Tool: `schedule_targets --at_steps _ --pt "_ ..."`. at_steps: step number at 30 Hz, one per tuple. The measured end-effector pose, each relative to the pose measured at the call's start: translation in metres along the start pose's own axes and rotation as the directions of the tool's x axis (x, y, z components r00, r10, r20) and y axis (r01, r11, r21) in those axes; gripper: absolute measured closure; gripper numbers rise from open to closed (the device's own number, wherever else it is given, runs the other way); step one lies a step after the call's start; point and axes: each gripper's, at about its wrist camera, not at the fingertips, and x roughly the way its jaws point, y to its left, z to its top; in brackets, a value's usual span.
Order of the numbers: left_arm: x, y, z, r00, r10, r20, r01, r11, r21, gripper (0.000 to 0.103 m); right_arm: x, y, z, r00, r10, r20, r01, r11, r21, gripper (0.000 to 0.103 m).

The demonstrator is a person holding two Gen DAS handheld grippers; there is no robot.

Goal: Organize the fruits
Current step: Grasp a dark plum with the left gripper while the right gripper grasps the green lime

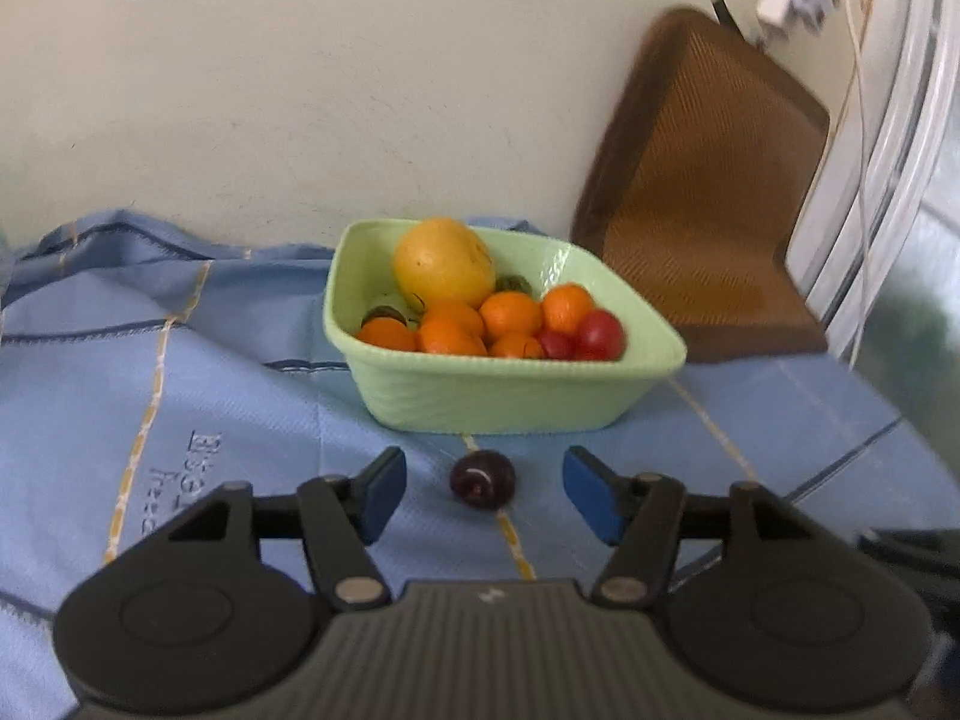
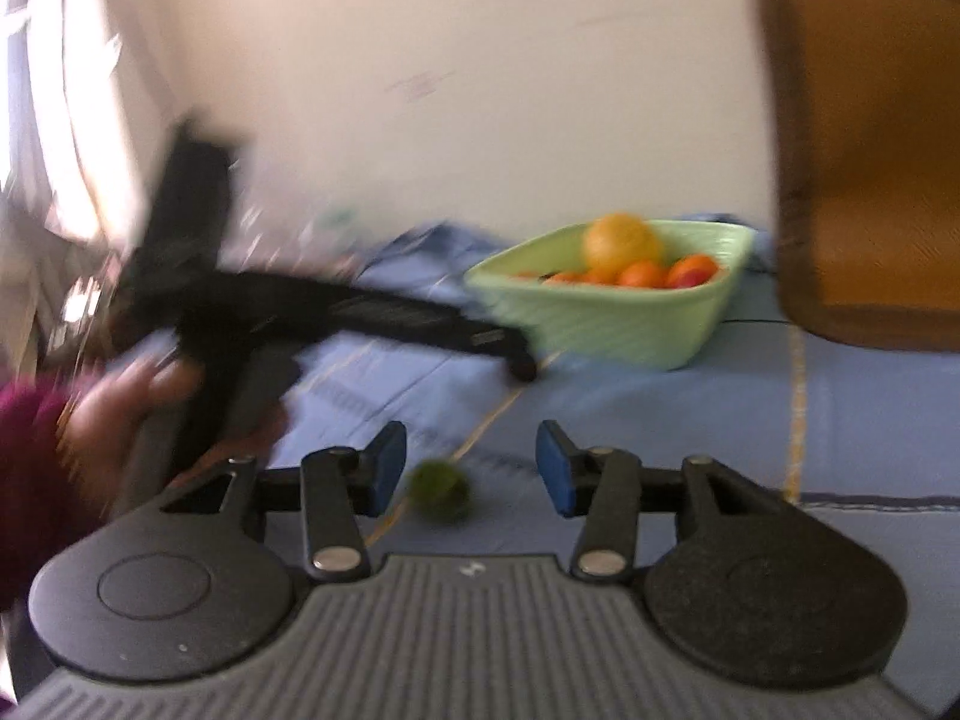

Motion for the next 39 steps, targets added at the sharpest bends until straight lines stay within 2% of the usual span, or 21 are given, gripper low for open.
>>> schedule_targets --at_steps 2,5,6,7,12,17,25,31,35,37,39 --pt "0.009 -0.001 0.000 0.999 0.033 -0.011 -0.033 0.999 0.016 0.046 0.011 0.012 -0.001 0.999 -0.016 -0.036 0.014 0.998 -0.060 0.047" --pt "0.012 -0.001 -0.001 0.998 0.067 -0.009 -0.067 0.997 0.026 0.061 0.033 0.019 -0.001 0.992 -0.060 -0.114 0.050 0.995 -0.085 0.049" --pt "0.011 -0.001 0.000 0.999 0.049 -0.011 -0.049 0.999 0.024 0.072 0.034 0.021 0.001 0.992 -0.070 -0.104 0.061 0.994 -0.089 0.059" --pt "0.007 0.000 -0.003 0.999 0.030 -0.014 -0.030 0.999 0.019 0.076 0.035 0.023 0.001 0.991 -0.081 -0.104 0.072 0.993 -0.096 0.070" --pt "-0.017 -0.005 -0.019 0.999 0.042 -0.007 -0.041 0.998 0.049 0.076 0.026 0.024 -0.005 0.989 -0.119 -0.085 0.110 0.989 -0.097 0.072" --pt "-0.055 -0.001 -0.049 1.000 -0.030 -0.011 0.029 0.999 -0.039 0.076 -0.003 0.020 -0.022 0.985 -0.162 -0.054 0.161 0.987 -0.026 0.071" --pt "-0.110 -0.016 -0.095 0.995 -0.096 0.025 0.098 0.992 -0.083 0.077 -0.030 0.034 -0.043 0.981 -0.190 -0.037 0.190 0.982 -0.008 0.071" --pt "-0.113 -0.032 -0.108 0.999 -0.021 0.044 0.022 1.000 -0.014 0.074 -0.031 0.040 -0.046 0.977 -0.209 -0.045 0.208 0.978 -0.032 0.070" --pt "-0.114 -0.034 -0.110 0.999 -0.011 0.050 0.011 1.000 -0.005 0.070 -0.032 0.042 -0.048 0.975 -0.216 -0.043 0.215 0.976 -0.035 0.067" --pt "-0.115 -0.038 -0.111 0.999 0.003 0.053 -0.003 1.000 0.013 0.063 -0.034 0.043 -0.049 0.976 -0.212 -0.042 0.211 0.977 -0.034 0.062" --pt "-0.115 -0.039 -0.110 0.999 0.011 0.053 -0.012 1.000 0.023 0.062 -0.034 0.043 -0.049 0.977 -0.211 -0.042 0.209 0.977 -0.036 0.061"
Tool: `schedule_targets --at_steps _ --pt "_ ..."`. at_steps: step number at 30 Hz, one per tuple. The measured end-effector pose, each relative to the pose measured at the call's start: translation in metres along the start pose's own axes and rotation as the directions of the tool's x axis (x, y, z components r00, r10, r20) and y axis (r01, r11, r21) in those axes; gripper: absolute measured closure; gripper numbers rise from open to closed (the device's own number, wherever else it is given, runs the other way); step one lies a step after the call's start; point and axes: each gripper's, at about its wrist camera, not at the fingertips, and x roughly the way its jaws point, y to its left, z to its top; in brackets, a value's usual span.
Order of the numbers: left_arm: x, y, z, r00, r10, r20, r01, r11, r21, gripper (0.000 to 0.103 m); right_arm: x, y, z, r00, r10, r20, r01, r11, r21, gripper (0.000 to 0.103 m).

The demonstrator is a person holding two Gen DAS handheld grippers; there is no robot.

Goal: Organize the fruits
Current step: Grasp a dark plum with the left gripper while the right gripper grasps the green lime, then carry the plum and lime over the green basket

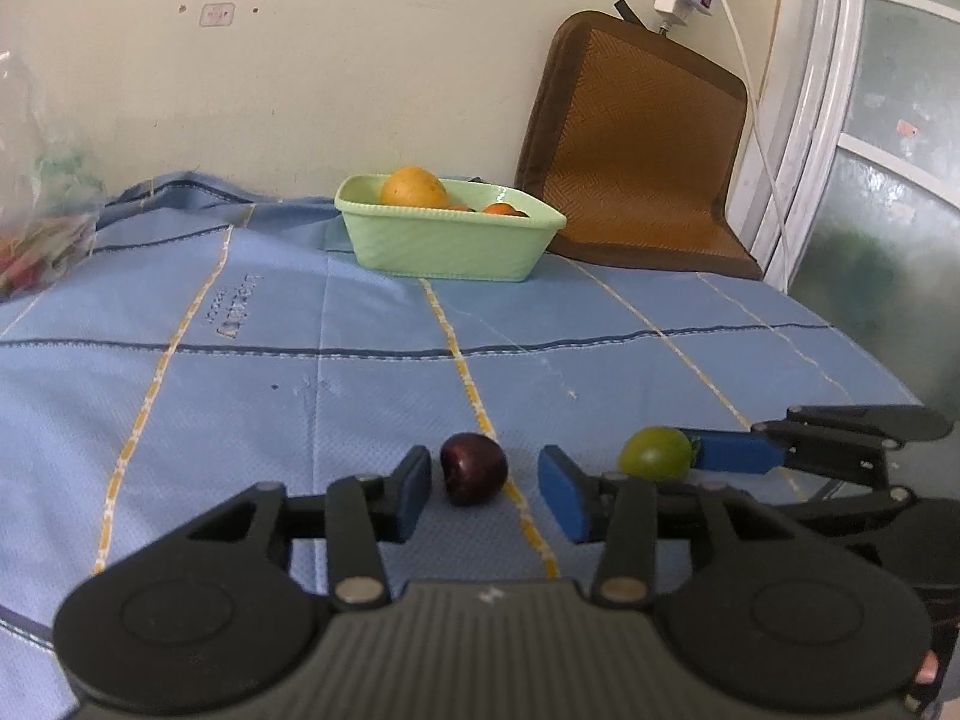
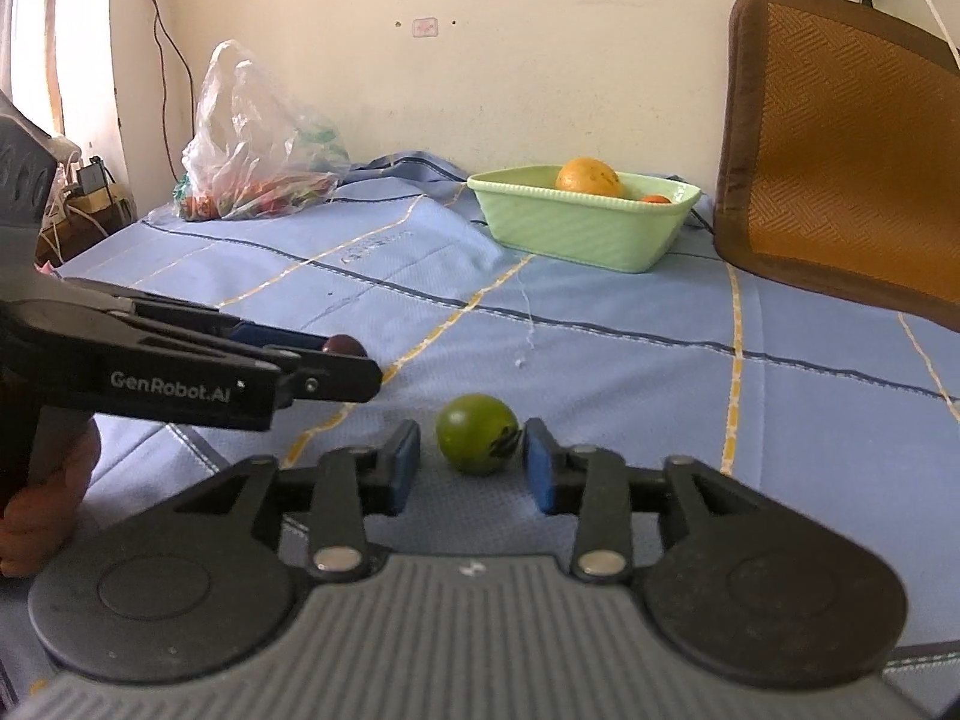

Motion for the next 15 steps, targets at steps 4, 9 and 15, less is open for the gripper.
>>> schedule_targets --at_steps 4,9,15 --pt "0.003 0.003 0.002 1.000 -0.004 -0.005 0.004 1.000 -0.021 0.064 0.000 -0.001 0.000 1.000 0.007 0.000 -0.007 1.000 0.010 0.061" --pt "0.004 0.005 0.003 1.000 -0.010 -0.007 0.010 1.000 -0.024 0.078 -0.002 -0.003 0.000 1.000 0.014 0.007 -0.014 1.000 0.019 0.072" --pt "0.007 0.010 0.030 0.997 -0.076 0.019 0.076 0.996 -0.040 0.078 0.008 -0.019 0.020 0.999 0.016 0.049 -0.019 0.999 0.046 0.072"
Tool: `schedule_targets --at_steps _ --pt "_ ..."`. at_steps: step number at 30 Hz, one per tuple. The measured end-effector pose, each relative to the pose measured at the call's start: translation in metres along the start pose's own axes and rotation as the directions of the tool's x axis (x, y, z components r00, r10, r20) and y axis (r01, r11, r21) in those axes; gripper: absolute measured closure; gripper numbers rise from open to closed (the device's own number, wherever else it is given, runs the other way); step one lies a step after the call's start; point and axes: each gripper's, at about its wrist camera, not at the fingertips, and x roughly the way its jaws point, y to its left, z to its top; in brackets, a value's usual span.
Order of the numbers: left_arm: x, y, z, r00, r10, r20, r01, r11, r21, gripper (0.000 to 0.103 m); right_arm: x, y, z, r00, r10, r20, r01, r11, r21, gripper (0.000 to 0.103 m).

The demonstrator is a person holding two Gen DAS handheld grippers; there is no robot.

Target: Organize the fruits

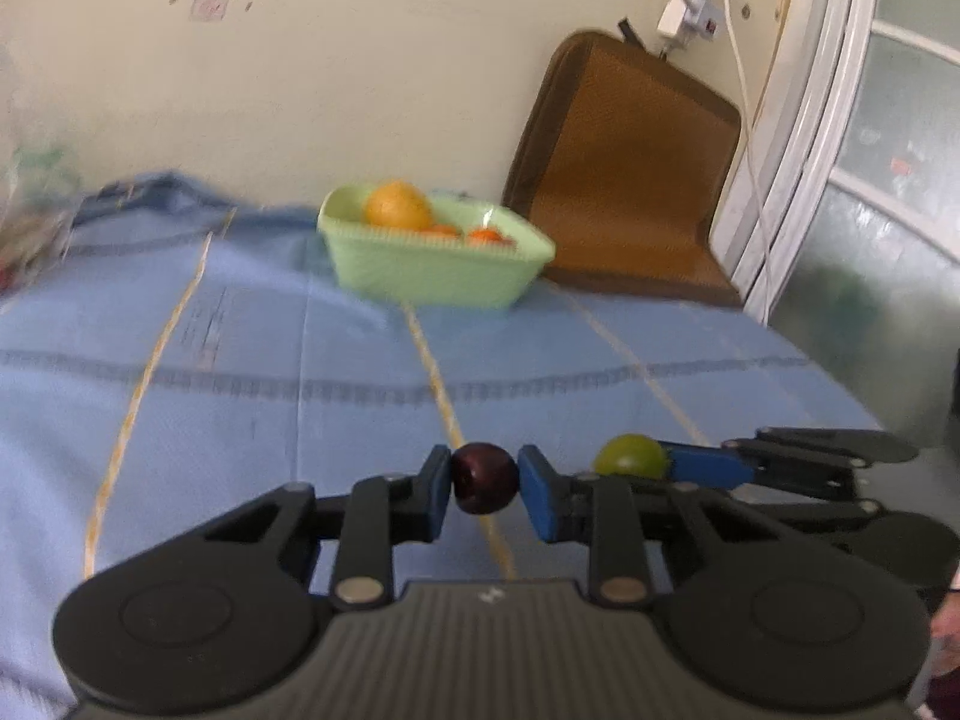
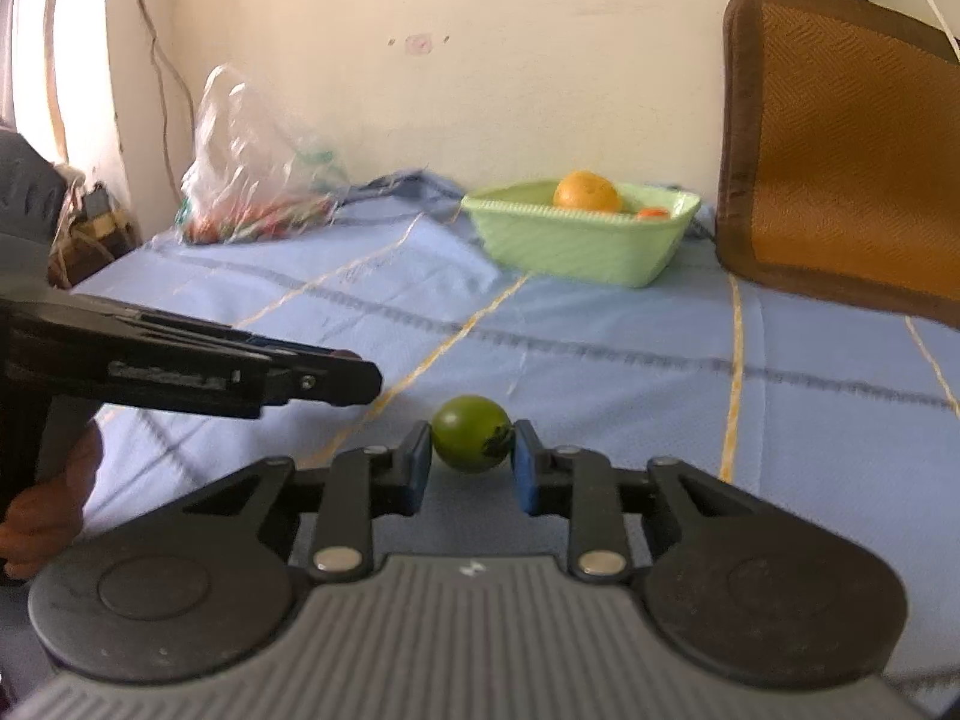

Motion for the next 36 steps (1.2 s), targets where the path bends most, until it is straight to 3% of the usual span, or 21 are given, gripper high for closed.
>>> schedule_targets --at_steps 6,9,16,18,22,27,32,36 --pt "0.042 0.008 0.078 0.997 0.005 0.074 -0.007 1.000 0.031 0.077 0.036 -0.039 0.063 0.989 -0.054 0.138 0.047 0.997 0.054 0.072" --pt "0.077 0.019 0.108 0.997 0.025 0.067 -0.025 1.000 0.004 0.077 0.067 -0.059 0.084 0.987 -0.074 0.144 0.062 0.994 0.084 0.072" --pt "0.142 0.044 0.127 0.994 0.107 0.000 -0.107 0.994 -0.027 0.076 0.121 -0.072 0.094 0.995 -0.065 0.080 0.060 0.996 0.063 0.069" --pt "0.146 0.044 0.123 0.993 0.115 0.001 -0.115 0.993 -0.021 0.072 0.123 -0.071 0.091 0.995 -0.062 0.078 0.057 0.997 0.060 0.052" --pt "0.139 0.040 0.120 0.992 0.125 0.018 -0.124 0.991 -0.042 0.062 0.110 -0.073 0.090 0.991 -0.082 0.105 0.075 0.995 0.068 0.048" --pt "0.098 0.025 0.109 0.985 0.158 0.065 -0.158 0.987 -0.011 0.058 0.077 -0.064 0.082 0.987 -0.097 0.131 0.083 0.990 0.110 0.048" --pt "0.048 0.005 0.074 0.980 0.167 0.105 -0.166 0.986 -0.019 0.051 0.029 -0.043 0.049 0.982 -0.125 0.142 0.103 0.983 0.155 0.048" --pt "0.023 -0.011 0.042 0.977 0.196 0.082 -0.196 0.981 -0.006 0.049 -0.001 -0.024 0.021 0.981 -0.141 0.135 0.117 0.979 0.168 0.048"
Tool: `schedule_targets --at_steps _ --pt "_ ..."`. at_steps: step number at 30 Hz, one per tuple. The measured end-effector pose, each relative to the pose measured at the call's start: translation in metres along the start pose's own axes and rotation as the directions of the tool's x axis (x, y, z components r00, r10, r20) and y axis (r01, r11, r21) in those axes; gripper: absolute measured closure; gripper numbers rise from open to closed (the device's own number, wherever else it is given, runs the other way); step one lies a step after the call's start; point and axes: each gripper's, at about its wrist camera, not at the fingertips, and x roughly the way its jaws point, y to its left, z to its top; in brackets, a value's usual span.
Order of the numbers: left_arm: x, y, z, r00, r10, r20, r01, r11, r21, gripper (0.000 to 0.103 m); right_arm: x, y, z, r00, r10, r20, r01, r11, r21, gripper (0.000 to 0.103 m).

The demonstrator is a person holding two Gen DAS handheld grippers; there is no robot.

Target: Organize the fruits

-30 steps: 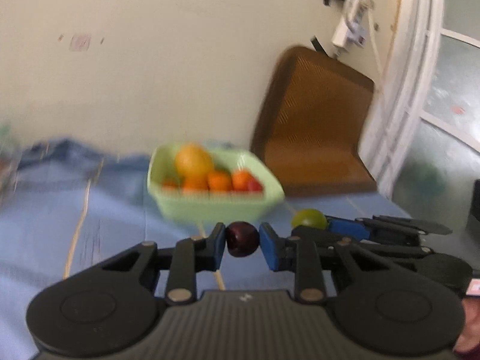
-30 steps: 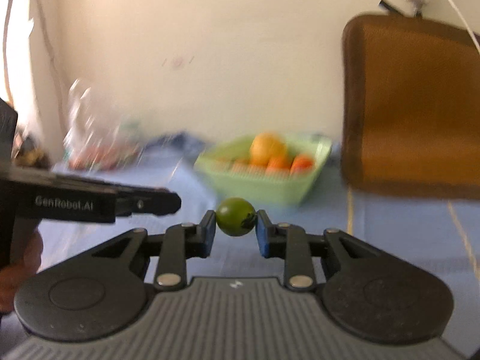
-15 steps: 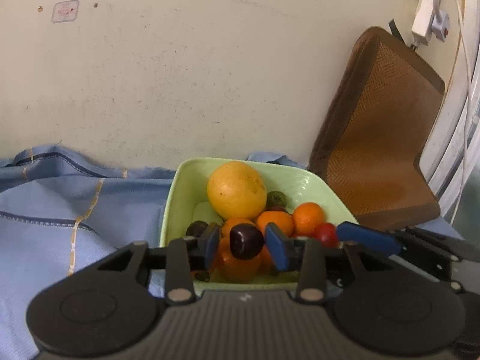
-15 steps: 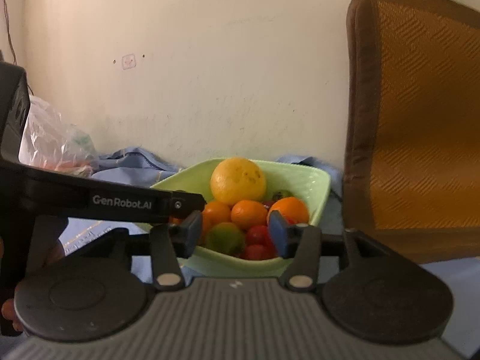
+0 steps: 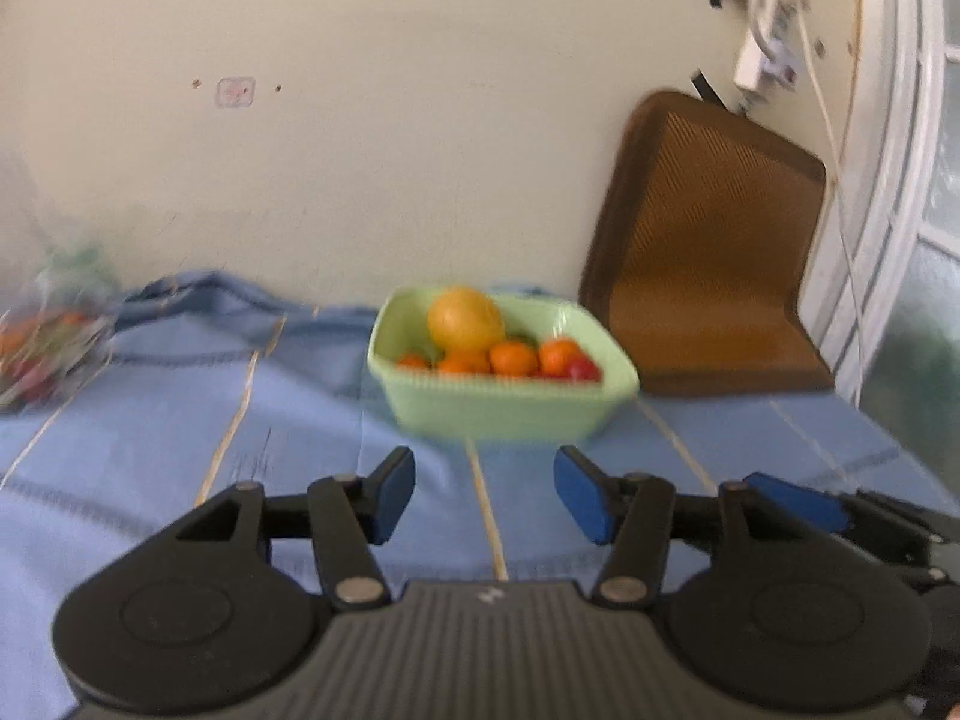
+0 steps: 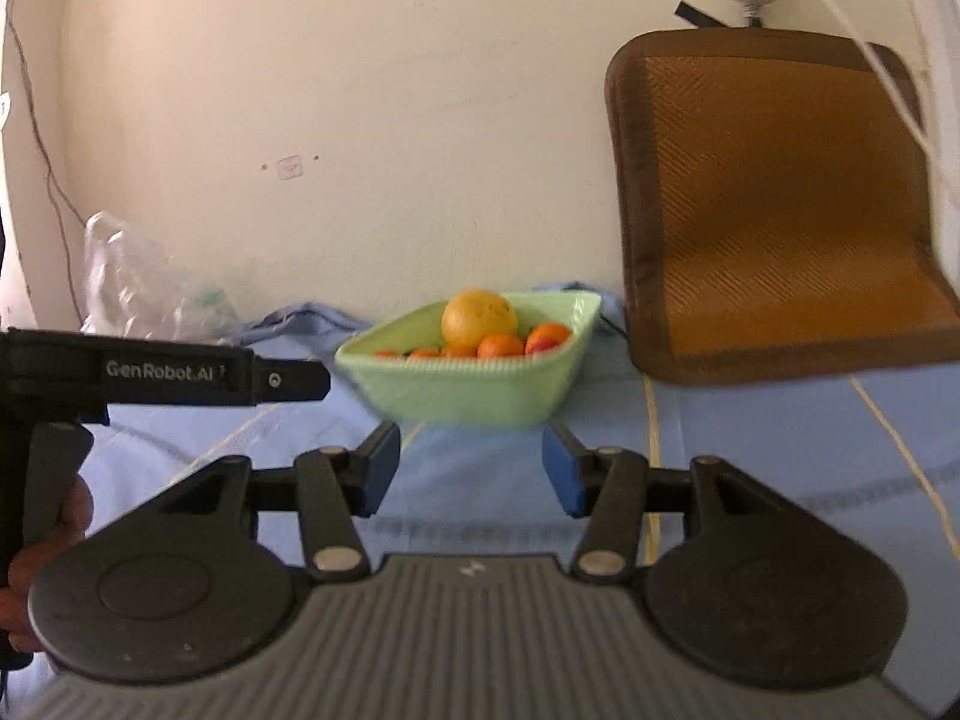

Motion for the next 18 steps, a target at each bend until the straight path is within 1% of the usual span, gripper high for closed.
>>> schedule_targets --at_steps 2,3,6,8,9,10,11,12,16,18 --pt "-0.011 -0.008 -0.015 1.000 0.022 -0.023 -0.021 1.000 0.007 0.047 -0.010 0.003 -0.011 1.000 0.011 -0.014 -0.010 0.999 0.033 0.047" --pt "-0.014 -0.009 -0.021 0.999 0.032 -0.029 -0.032 0.999 0.009 0.046 -0.015 0.004 -0.016 1.000 0.017 -0.023 -0.015 0.998 0.060 0.044" --pt "-0.029 -0.015 -0.037 0.997 0.067 -0.029 -0.066 0.998 0.012 0.043 -0.025 0.005 -0.028 0.999 0.011 -0.051 -0.005 0.992 0.123 0.043" --pt "-0.038 -0.019 -0.047 0.995 0.095 -0.021 -0.095 0.995 0.016 0.038 -0.035 0.007 -0.031 0.999 0.008 -0.036 -0.003 0.992 0.127 0.043" --pt "-0.041 -0.020 -0.051 0.994 0.111 -0.016 -0.110 0.994 0.020 0.032 -0.040 0.010 -0.033 0.999 0.004 -0.036 0.000 0.992 0.122 0.043" --pt "-0.044 -0.021 -0.055 0.992 0.126 -0.010 -0.125 0.992 0.023 0.023 -0.043 0.011 -0.035 0.999 -0.001 -0.041 0.006 0.993 0.121 0.043" --pt "-0.048 -0.022 -0.059 0.990 0.142 -0.001 -0.142 0.990 0.026 0.020 -0.046 0.011 -0.037 0.999 -0.005 -0.046 0.011 0.992 0.123 0.043" --pt "-0.051 -0.023 -0.063 0.988 0.157 0.006 -0.157 0.987 0.028 0.018 -0.049 0.011 -0.038 0.999 -0.008 -0.043 0.014 0.992 0.127 0.043" --pt "-0.057 -0.027 -0.073 0.980 0.197 0.012 -0.197 0.980 0.035 0.018 -0.054 0.011 -0.041 0.999 -0.025 -0.041 0.030 0.991 0.132 0.043" --pt "-0.057 -0.028 -0.078 0.976 0.218 0.010 -0.218 0.975 0.039 0.016 -0.058 0.012 -0.043 0.999 -0.030 -0.043 0.035 0.991 0.130 0.043"
